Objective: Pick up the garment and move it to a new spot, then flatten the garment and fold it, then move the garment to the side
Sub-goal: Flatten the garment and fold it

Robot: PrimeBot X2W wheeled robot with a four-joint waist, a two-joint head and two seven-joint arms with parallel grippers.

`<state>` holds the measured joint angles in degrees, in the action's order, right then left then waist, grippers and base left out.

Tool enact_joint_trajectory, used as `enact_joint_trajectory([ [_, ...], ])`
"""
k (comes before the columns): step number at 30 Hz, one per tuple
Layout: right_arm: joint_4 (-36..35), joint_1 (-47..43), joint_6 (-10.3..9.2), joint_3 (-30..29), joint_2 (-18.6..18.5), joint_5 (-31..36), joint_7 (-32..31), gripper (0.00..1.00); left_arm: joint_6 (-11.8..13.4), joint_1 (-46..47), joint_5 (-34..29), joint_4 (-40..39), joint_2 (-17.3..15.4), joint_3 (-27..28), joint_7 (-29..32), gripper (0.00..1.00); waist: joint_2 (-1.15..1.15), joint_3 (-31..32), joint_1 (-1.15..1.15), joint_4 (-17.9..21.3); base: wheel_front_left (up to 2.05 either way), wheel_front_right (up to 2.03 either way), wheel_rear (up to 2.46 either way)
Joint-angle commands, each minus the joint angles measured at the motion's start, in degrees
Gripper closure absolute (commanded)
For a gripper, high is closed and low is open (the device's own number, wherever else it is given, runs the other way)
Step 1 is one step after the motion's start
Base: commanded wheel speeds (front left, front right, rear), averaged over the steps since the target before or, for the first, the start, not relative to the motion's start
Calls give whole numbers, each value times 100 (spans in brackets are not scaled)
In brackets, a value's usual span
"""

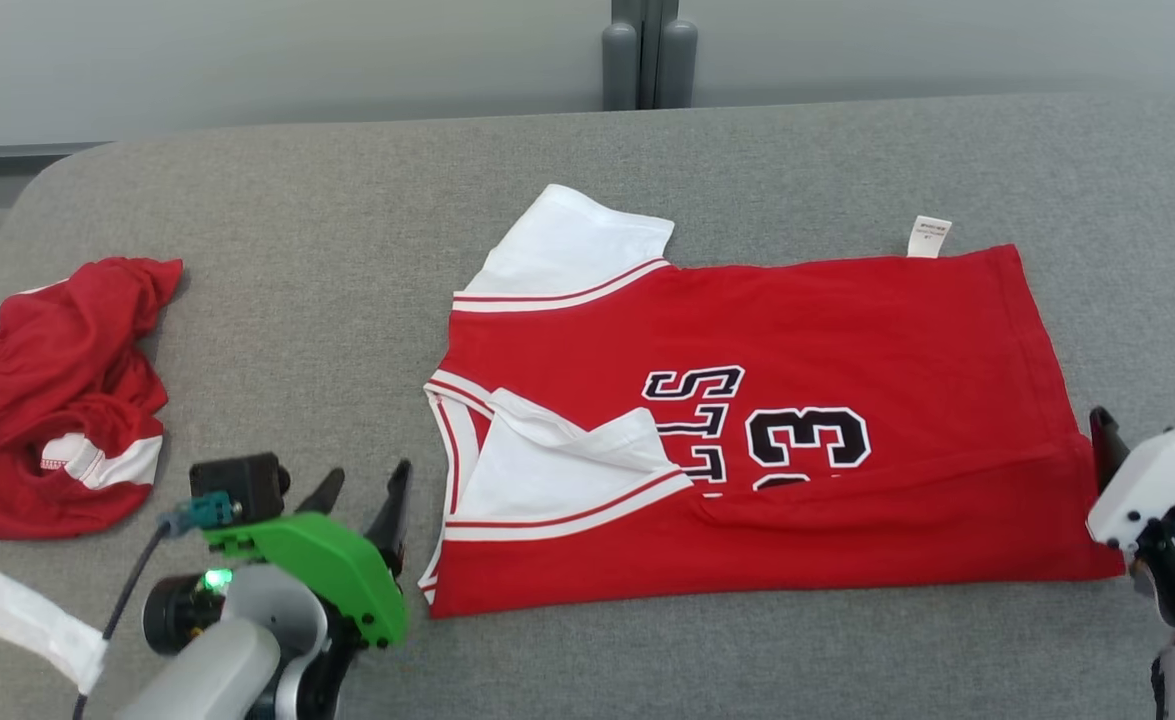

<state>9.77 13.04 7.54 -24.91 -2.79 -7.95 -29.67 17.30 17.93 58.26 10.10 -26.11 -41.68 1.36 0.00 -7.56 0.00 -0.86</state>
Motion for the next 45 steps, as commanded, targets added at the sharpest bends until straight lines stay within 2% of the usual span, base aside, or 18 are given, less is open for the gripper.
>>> enact_joint_trajectory([
  [1,-82,199,-10,76,-21,16,-47,0,-48,264,-79,38,-46,18,61,0,0,-37,0,18,0,0,0],
  [6,32,872,-10,462,-18,-71,-202,0,-243,1100,-141,397,102,6,365,0,0,-250,0,134,0,0,0],
  [12,705,1986,-10,959,-56,-21,-350,0,-567,2391,-283,1242,416,-61,751,0,0,-760,0,370,0,0,0],
  [19,1537,3183,-9,1613,-234,-112,-203,0,-912,3714,-507,2346,713,-214,1070,0,0,-1463,0,736,0,0,0],
  [25,1998,3807,-9,2056,-363,-282,37,0,-1183,4439,-717,3041,852,-371,1198,0,0,-1939,0,976,0,0,0],
  [31,2224,4084,-10,2337,-564,-458,178,0,-1390,4851,-774,3569,1005,-494,1338,0,0,-2155,0,1056,0,0,0],
  [35,2270,4161,-10,2434,-682,-546,223,0,-1433,5051,-883,3827,1034,-580,1354,0,0,-2225,0,1078,0,0,0],
  [40,2314,4156,-10,2533,-779,-607,190,0,-1314,5243,-988,4179,1106,-682,1514,0,0,-2294,0,1083,0,0,0],
  [41,2315,4153,-10,2553,-810,-594,186,0,-1298,5253,-989,4224,1118,-697,1530,5,0,-2307,0,1075,0,0,0],
  [43,2304,4146,-10,2588,-841,-604,193,0,-1313,5257,-977,4299,1156,-709,1552,55,0,-2332,0,1053,0,0,0],
  [44,2298,4140,-10,2608,-857,-618,175,0,-1342,5277,-970,4324,1175,-720,1553,73,0,-2348,0,1037,0,0,0],
  [45,2289,4137,-10,2640,-879,-619,165,0,-1367,5295,-976,4342,1185,-728,1535,100,0,-2360,0,1023,0,0,0],
])
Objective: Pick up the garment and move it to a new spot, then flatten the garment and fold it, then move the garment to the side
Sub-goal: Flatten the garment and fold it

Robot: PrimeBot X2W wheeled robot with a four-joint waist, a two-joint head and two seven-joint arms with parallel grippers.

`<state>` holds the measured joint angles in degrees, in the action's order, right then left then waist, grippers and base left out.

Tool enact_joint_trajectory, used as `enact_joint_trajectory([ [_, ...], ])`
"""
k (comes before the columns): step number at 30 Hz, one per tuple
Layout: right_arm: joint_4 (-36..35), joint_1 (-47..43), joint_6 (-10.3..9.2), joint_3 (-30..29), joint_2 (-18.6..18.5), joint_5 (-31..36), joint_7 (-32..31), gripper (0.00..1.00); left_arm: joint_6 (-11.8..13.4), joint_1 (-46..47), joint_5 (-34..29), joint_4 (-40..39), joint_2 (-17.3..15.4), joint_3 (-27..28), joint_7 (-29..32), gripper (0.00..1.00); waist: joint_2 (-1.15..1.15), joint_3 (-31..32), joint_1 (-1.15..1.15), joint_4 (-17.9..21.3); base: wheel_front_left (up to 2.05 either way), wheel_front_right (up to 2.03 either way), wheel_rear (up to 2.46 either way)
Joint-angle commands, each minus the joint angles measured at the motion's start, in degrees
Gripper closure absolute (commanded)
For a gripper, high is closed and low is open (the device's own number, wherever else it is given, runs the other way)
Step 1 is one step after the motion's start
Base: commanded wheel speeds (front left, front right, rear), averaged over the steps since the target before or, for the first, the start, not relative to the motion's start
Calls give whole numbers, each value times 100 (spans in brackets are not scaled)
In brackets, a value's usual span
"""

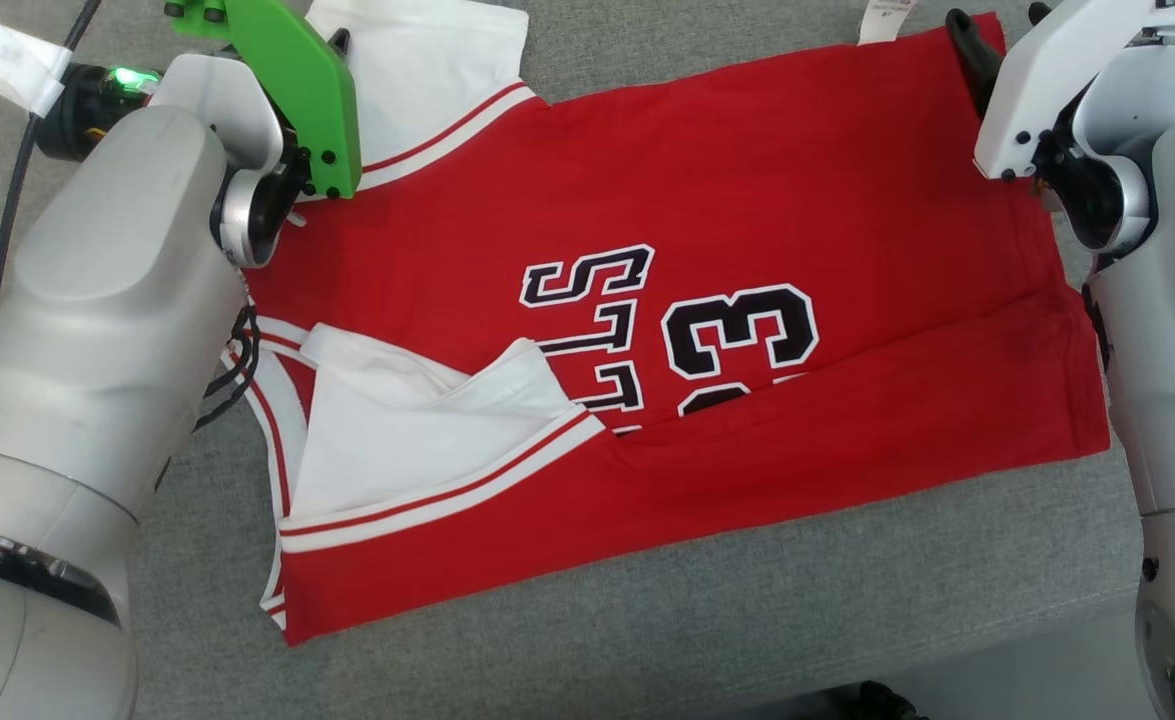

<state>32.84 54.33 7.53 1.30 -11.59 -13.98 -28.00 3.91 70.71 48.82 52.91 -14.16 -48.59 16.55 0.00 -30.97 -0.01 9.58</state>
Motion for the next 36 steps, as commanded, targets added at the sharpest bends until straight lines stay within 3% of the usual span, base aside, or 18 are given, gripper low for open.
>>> enact_joint_trajectory([
  [1,-28,5,-8,25,-42,-38,-24,0,-49,11,-34,92,25,-63,47,100,0,-36,1,-44,0,0,0],
  [14,-173,-156,-8,150,-656,43,-486,0,-191,12,-69,232,541,-234,-167,100,0,-123,1,-269,0,0,0],
  [26,271,-79,-6,271,-616,-313,-852,0,-307,144,-72,403,626,-267,-449,100,0,-211,1,-400,0,0,0],
  [27,304,-62,-6,309,-631,-344,-859,4,-321,159,-75,419,628,-266,-487,100,0,-223,1,-416,0,0,0],
  [28,333,-35,-5,354,-654,-372,-858,23,-333,176,-79,430,632,-267,-515,100,0,-235,1,-432,0,0,0],
  [30,396,2,-5,386,-696,-415,-815,82,-342,188,-99,446,639,-274,-586,100,0,-250,1,-453,0,0,0],
  [31,429,12,-5,398,-716,-424,-797,100,-362,190,-103,451,648,-275,-632,100,0,-256,1,-465,0,0,0],
  [36,526,45,-11,314,-772,-388,-453,100,-395,164,-116,432,681,-231,-1034,100,0,-201,1,-513,0,0,0],
])
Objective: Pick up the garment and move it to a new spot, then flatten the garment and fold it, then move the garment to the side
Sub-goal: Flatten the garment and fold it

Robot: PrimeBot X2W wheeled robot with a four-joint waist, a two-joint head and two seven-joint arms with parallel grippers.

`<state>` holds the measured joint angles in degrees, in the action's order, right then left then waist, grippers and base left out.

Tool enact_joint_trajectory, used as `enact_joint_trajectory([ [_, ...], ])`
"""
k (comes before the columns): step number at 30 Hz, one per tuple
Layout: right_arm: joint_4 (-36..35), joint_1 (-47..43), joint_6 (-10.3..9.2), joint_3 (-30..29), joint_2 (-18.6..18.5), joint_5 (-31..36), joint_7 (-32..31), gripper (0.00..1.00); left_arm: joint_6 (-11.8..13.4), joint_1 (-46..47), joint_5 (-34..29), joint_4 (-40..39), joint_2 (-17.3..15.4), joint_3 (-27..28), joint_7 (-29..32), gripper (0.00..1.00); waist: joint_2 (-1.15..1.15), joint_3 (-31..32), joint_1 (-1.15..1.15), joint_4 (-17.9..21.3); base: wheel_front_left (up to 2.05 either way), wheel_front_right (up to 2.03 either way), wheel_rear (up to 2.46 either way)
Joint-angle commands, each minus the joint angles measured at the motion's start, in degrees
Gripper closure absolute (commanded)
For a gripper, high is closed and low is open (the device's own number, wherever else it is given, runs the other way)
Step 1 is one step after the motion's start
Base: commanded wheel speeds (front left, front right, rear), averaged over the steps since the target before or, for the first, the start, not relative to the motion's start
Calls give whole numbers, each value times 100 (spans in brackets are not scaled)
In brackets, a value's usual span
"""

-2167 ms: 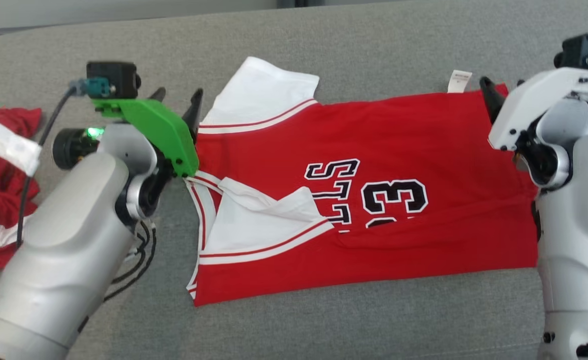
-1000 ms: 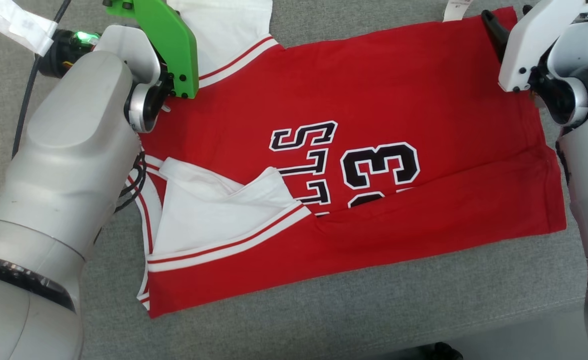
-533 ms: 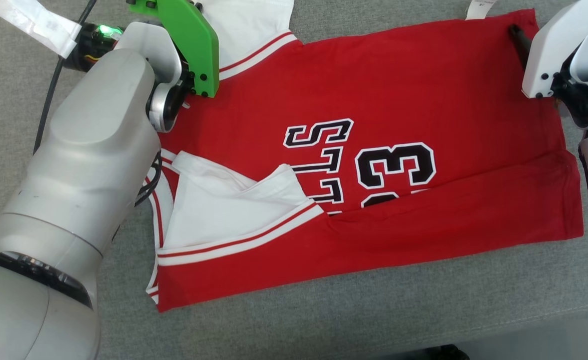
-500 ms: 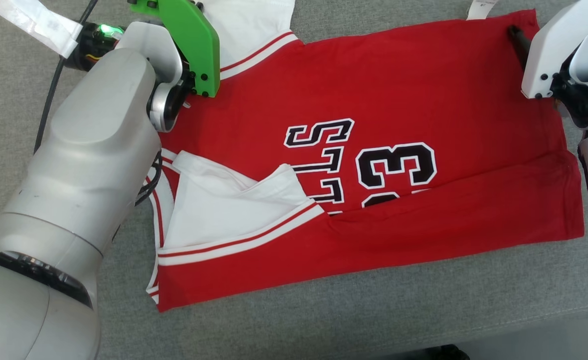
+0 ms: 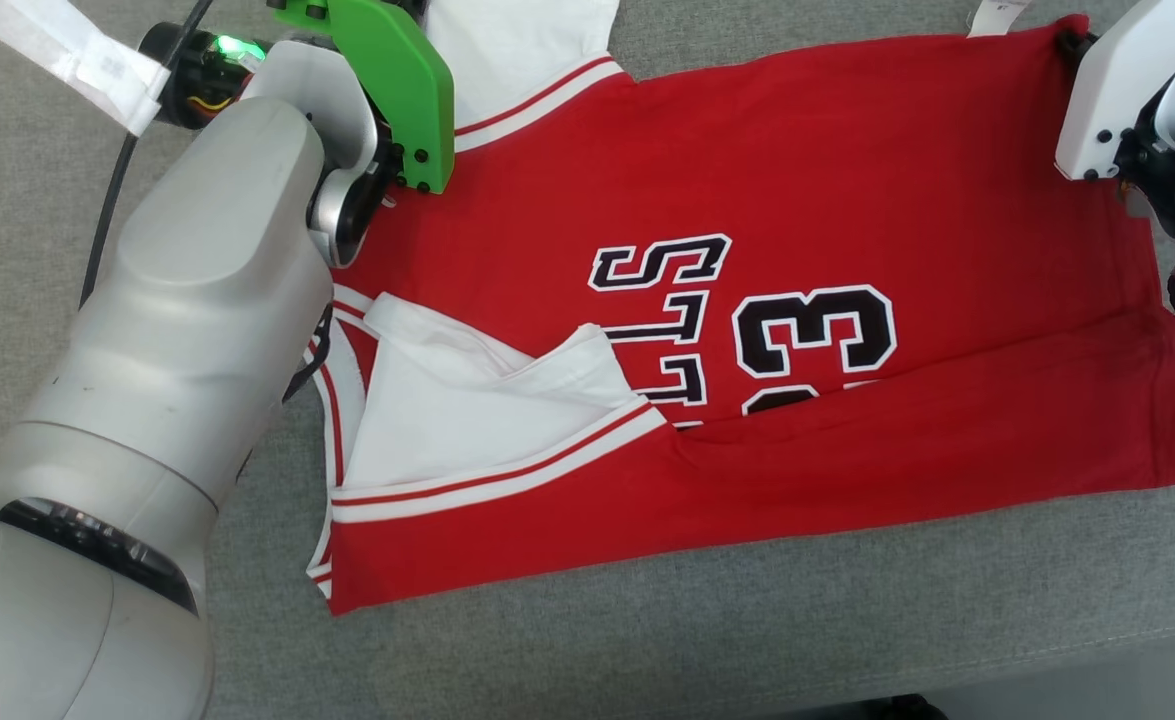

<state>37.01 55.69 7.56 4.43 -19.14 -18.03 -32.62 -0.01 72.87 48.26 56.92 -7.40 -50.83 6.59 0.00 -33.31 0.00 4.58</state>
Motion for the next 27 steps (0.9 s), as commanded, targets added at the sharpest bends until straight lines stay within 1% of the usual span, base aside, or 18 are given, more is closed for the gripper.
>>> enact_joint_trajectory([
  [1,120,-110,-14,-7,-14,12,70,100,-7,-65,-65,20,12,5,-126,100,0,63,0,-22,0,0,0],
  [9,48,-421,-14,-69,-70,-163,809,100,-85,-486,7,-218,33,136,-1165,100,0,494,0,-121,0,0,0],
  [15,-37,-917,-14,-40,-165,-251,1310,100,-117,-1139,-87,-670,-39,46,-1812,100,0,937,0,-258,0,0,0],
  [20,-64,-1440,-14,-61,-328,-179,1737,100,32,-1931,-158,-1471,-239,42,-2101,100,0,1330,0,-409,0,0,0],
  [25,-133,-1854,-14,-13,-516,-34,2183,100,290,-2806,-269,-2522,-593,66,-2162,100,0,1640,0,-539,0,0,0],
  [27,-148,-1975,-14,-38,-532,-21,2364,100,384,-3128,-163,-2880,-676,104,-2167,100,0,1731,0,-580,0,0,0],
])
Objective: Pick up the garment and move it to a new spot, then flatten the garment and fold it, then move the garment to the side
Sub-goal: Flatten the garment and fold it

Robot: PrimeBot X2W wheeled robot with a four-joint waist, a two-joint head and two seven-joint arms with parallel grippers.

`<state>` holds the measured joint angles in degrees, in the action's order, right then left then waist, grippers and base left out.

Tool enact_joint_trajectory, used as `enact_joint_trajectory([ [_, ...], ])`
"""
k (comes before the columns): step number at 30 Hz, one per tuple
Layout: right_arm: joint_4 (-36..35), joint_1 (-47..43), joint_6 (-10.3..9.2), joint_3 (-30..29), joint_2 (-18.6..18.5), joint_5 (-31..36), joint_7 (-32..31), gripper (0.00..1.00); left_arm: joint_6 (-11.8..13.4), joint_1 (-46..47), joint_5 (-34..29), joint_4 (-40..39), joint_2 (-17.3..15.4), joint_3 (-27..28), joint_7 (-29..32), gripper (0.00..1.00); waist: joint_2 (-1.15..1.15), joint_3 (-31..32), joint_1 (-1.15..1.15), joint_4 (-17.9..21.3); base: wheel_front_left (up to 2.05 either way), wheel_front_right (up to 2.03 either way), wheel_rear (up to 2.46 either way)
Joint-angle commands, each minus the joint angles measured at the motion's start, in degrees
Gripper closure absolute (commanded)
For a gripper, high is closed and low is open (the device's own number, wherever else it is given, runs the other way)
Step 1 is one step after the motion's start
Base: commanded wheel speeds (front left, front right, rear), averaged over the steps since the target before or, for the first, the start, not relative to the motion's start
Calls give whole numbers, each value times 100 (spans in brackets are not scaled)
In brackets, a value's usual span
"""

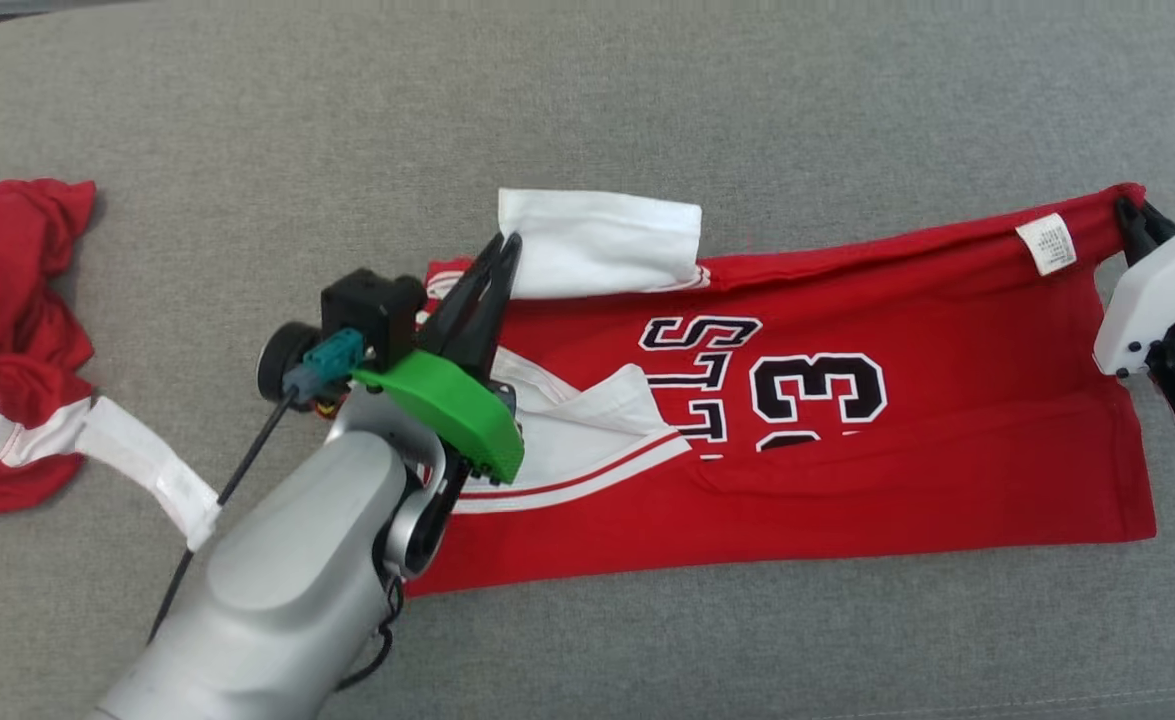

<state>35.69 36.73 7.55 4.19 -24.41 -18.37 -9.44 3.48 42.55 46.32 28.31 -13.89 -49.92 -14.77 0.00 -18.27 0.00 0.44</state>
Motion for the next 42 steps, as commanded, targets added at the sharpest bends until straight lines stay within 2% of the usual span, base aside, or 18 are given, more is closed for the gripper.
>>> enact_joint_trajectory([
  [1,-14,-139,-12,-43,-2,2,120,100,98,-266,66,-197,-102,24,-26,100,0,277,0,-194,0,0,0],
  [8,33,-424,-12,68,-78,-8,444,100,410,-890,191,-974,-345,-3,71,100,0,536,0,-305,0,0,0],
  [20,-58,-1029,-12,550,-410,217,139,100,678,-1702,370,-1448,-476,-290,401,100,0,734,0,-341,0,0,0],
  [21,-57,-1076,-12,571,-438,210,113,92,689,-1747,383,-1449,-474,-306,396,100,0,739,0,-349,0,0,0],
  [22,-53,-1119,-12,565,-464,185,89,0,701,-1795,389,-1441,-479,-330,410,100,0,745,0,-360,0,0,0],
  [28,-199,-1340,-12,292,-496,139,93,0,698,-1982,434,-1277,-469,-386,352,100,0,793,0,-390,0,0,0],
  [29,-233,-1380,-12,215,-489,131,102,0,698,-2006,426,-1222,-466,-390,346,97,0,802,0,-392,0,0,0],
  [30,-298,-1433,-12,97,-463,117,134,0,695,-2040,433,-1167,-452,-399,321,57,0,816,0,-391,0,0,0],
  [31,-357,-1469,-12,10,-425,117,158,0,671,-2049,425,-1136,-444,-411,293,0,0,828,0,-387,0,0,0],
  [37,-855,-1873,-12,-465,-126,220,93,0,592,-2143,429,-868,-421,-353,164,0,0,936,0,-357,0,0,0],
  [42,-1345,-2287,-12,-973,246,243,-31,0,560,-2306,482,-897,-391,102,-15,0,0,1042,0,-349,0,0,0],
])
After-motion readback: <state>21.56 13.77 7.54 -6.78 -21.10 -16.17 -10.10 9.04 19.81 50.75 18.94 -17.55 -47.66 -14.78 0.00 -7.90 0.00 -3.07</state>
